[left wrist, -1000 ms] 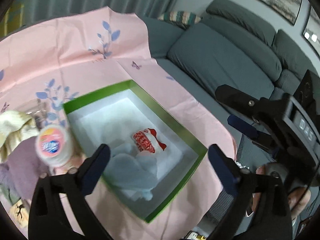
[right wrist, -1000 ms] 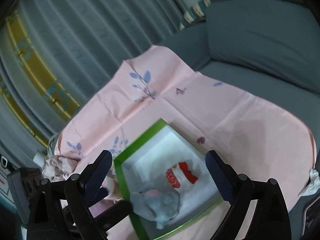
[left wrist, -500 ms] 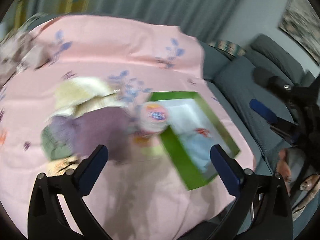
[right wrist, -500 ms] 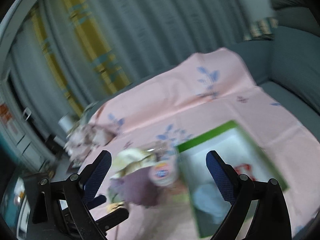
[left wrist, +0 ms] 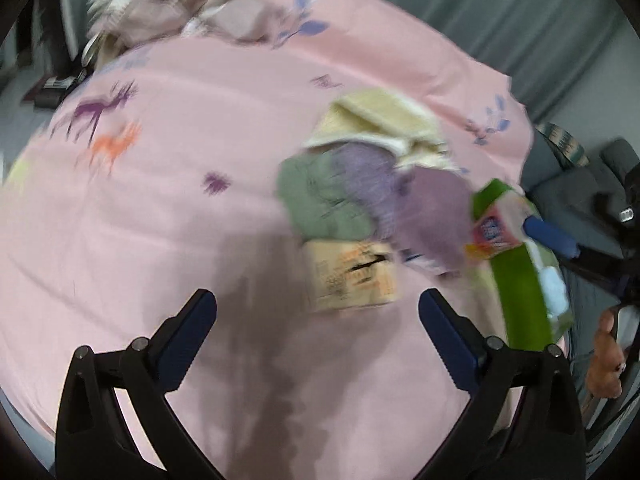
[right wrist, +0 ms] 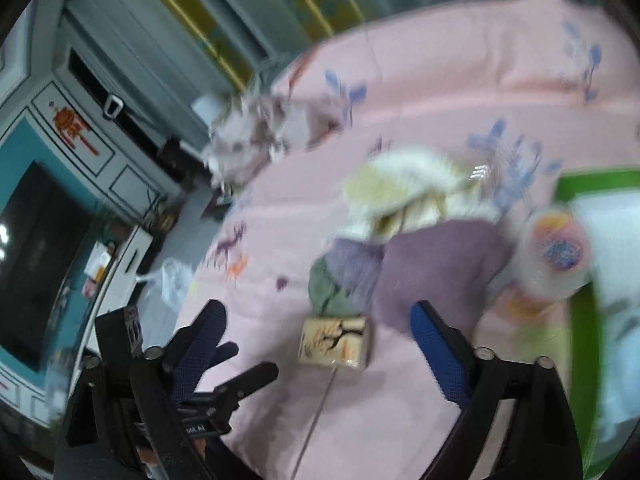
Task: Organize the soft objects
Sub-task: 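Move the right gripper back and grasp the cream juice carton, then carry the cream juice carton with the right gripper over the green box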
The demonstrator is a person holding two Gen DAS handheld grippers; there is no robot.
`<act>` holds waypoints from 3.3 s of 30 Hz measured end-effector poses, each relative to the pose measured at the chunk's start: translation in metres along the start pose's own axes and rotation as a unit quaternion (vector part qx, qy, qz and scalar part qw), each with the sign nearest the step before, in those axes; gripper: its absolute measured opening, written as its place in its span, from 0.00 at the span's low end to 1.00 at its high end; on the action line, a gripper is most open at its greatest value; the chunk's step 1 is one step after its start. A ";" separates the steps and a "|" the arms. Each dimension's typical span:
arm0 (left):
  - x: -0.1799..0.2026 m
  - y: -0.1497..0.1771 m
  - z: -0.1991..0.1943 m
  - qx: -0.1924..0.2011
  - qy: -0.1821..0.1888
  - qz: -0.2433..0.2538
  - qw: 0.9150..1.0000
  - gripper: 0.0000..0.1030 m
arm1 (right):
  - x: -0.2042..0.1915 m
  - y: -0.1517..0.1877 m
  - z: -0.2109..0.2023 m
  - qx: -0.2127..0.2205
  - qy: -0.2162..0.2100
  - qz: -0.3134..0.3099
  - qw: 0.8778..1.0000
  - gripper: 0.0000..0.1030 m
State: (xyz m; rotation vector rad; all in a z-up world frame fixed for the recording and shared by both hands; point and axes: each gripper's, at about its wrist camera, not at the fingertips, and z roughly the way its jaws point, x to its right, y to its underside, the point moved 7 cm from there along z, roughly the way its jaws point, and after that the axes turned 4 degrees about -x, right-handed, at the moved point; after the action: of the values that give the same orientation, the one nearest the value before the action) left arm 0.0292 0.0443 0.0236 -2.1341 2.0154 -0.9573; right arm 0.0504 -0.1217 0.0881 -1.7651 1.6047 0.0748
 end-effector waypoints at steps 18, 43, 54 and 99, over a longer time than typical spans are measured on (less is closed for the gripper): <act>0.003 0.004 0.046 -0.045 0.056 -0.029 0.997 0.60 | 0.027 0.025 0.083 -0.104 0.024 0.043 0.993 0.56; 0.028 -0.008 0.024 -0.003 0.080 -0.001 0.997 0.30 | 0.007 0.019 0.070 -0.070 -0.002 0.026 0.997 0.47; 0.056 -0.023 -0.006 0.040 0.087 0.027 0.995 0.29 | -0.008 0.001 0.031 -0.006 -0.001 0.009 1.000 0.47; 0.289 -0.031 -0.017 0.065 0.211 0.210 0.953 0.29 | 0.110 -0.008 -0.183 0.229 0.051 0.117 0.965 0.47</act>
State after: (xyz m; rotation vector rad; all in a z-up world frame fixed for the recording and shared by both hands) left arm 0.0362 -0.2102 0.1643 -1.4289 2.3658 -1.5018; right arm 0.0039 -0.3138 0.1701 -1.2398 1.7308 -0.2607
